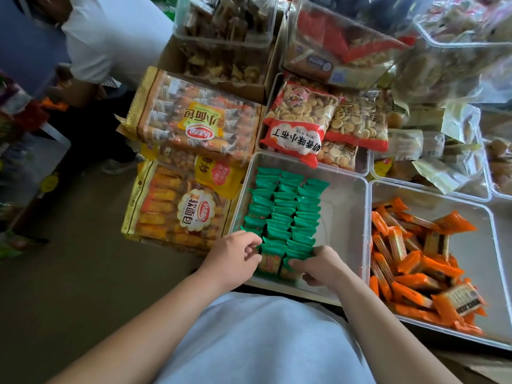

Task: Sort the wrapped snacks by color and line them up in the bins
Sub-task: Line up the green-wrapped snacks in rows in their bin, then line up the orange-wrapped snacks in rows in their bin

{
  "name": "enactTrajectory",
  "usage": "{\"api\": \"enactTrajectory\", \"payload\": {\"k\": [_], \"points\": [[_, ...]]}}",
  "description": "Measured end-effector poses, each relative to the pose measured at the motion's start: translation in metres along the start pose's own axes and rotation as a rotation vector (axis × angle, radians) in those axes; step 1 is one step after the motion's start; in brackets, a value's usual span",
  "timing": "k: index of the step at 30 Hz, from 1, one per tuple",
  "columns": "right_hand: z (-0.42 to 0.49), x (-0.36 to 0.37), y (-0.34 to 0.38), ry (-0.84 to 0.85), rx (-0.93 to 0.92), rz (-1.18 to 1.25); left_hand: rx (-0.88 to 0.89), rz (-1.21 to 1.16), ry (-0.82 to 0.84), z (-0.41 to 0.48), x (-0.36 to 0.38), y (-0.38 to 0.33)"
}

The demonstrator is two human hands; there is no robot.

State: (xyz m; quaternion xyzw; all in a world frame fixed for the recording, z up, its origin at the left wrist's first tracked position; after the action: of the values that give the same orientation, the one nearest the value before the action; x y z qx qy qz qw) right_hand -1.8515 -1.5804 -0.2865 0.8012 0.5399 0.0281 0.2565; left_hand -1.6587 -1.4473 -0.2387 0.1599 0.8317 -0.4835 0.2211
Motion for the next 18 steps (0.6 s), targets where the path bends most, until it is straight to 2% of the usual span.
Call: {"api": "enactTrajectory", "payload": {"k": [7,12,16,18], "points": [[-0.035,-0.014,0.015,-0.197,-0.043,-0.347,-0.029,0.140,0.162,0.002,0.017,-0.007],[-0.060,-0.012,0.038,-0.356,-0.216,-0.267,0.070,0.239,0.224,0.015,0.014,-0.017],[-0.073,-0.002,0.034,-0.371,-0.199,-0.279,0.131,0.417,0.416,0.017,0.039,-0.018],[-0.069,0.005,0.034,-0.300,-0.185,-0.328,0.114,0.451,0.413,0.022,0.041,-0.014]]}}
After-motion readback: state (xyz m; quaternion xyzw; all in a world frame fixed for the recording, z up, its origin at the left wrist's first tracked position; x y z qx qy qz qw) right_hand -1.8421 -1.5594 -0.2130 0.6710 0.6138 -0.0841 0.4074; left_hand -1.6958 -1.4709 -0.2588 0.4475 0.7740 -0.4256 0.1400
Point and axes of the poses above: each hand's wrist, its own z-axis towards the middle knuckle, its own x-axis out of the palm, y = z × x, the point moved 7 cm from there along z, towards the middle knuckle, and after that the axes turned 11 degrees about y, right-handed, at the moved point
